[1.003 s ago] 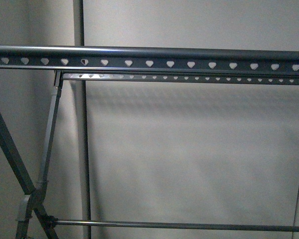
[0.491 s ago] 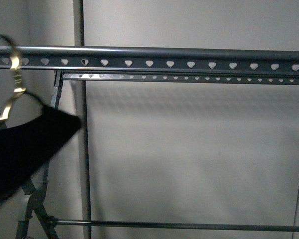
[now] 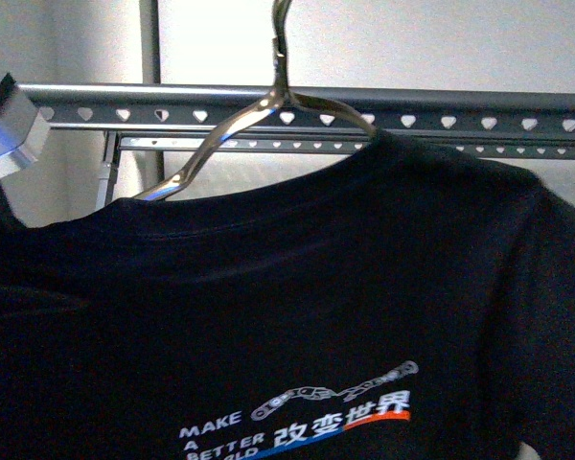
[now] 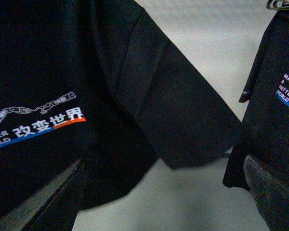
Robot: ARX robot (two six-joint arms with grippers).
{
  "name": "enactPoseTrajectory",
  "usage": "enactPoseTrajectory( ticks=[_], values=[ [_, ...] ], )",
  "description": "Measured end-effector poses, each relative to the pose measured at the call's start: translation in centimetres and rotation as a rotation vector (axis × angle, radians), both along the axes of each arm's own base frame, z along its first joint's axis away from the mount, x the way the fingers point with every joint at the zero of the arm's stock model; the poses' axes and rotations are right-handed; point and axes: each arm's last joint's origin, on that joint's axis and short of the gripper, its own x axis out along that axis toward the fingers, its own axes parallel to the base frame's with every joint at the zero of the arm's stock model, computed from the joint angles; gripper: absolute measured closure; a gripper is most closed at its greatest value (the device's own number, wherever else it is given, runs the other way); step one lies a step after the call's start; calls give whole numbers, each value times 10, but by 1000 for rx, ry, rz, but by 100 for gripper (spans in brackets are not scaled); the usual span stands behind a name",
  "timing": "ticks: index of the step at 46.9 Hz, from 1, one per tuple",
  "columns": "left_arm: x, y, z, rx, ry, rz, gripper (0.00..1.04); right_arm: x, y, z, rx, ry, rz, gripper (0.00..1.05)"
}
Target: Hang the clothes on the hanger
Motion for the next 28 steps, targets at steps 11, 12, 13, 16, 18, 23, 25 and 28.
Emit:
enactPoseTrajectory(
  ticks=[11,12,13,16,18,23,25,28],
  values=[
    [29,-38,9,175,-211,-248,94,0,0,0,0,0,0,7],
    [30,-41,10,179,-222,-253,94,0,0,0,0,0,0,7],
    [32,-46,11,183,-248,-261,94,0,0,0,0,0,0,7],
    [33,-51,13,188,-282,-273,94,0,0,0,0,0,0,7],
    [33,-52,13,189,-293,-279,94,0,0,0,0,0,0,7],
    [33,-53,13,189,-296,-280,94,0,0,0,0,0,0,7],
    [33,-52,13,190,-296,-279,94,0,0,0,0,0,0,7],
    [33,-52,13,190,-296,-279,94,0,0,0,0,0,0,7]
  ],
)
